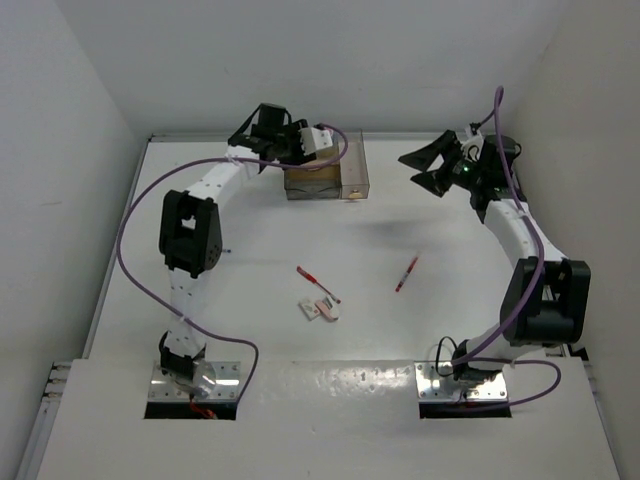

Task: Sort the stationery into containers
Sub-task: Place the stationery in the storage box.

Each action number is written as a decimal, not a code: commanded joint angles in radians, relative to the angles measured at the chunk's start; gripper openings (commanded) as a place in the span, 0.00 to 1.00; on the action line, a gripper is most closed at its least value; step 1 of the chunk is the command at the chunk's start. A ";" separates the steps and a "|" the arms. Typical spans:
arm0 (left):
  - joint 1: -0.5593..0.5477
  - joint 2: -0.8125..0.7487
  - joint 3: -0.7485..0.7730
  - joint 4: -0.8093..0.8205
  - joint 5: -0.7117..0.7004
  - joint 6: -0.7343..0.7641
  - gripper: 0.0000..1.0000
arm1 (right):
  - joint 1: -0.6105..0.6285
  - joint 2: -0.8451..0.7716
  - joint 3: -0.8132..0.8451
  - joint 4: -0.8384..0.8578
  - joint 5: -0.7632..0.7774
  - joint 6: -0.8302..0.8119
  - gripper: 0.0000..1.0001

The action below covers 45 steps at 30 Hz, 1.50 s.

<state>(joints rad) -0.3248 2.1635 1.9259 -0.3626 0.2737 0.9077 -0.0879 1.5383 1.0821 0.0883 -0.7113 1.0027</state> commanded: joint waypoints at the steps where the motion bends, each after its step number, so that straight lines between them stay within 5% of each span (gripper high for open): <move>1: 0.029 0.030 0.116 0.044 0.139 0.091 0.00 | 0.005 -0.017 -0.011 0.054 -0.016 -0.032 0.83; 13: 0.029 0.102 0.142 -0.032 0.168 0.269 0.01 | 0.005 -0.012 -0.042 0.065 -0.028 -0.035 0.83; 25: 0.024 0.137 0.153 0.005 0.131 0.252 0.15 | 0.005 -0.015 -0.054 0.077 -0.030 -0.015 0.83; 29: 0.023 0.150 0.162 0.048 0.102 0.221 0.38 | 0.005 -0.017 -0.056 0.071 -0.031 -0.021 0.83; 31: 0.021 0.153 0.174 0.068 0.090 0.209 0.59 | 0.008 -0.015 -0.056 0.071 -0.031 -0.022 0.83; 34: 0.021 0.150 0.189 0.085 0.079 0.177 0.63 | 0.008 -0.012 -0.054 0.073 -0.030 -0.026 0.83; 36: 0.021 0.127 0.188 0.108 0.076 0.140 0.84 | 0.010 -0.012 -0.054 0.068 -0.033 -0.030 0.83; 45: 0.033 0.000 0.111 0.125 0.070 0.057 0.90 | 0.017 -0.032 -0.042 0.036 -0.042 -0.071 0.82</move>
<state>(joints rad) -0.2993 2.2803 2.0499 -0.2821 0.3328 1.0252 -0.0792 1.5383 1.0264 0.1074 -0.7322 0.9703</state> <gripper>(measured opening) 0.903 0.830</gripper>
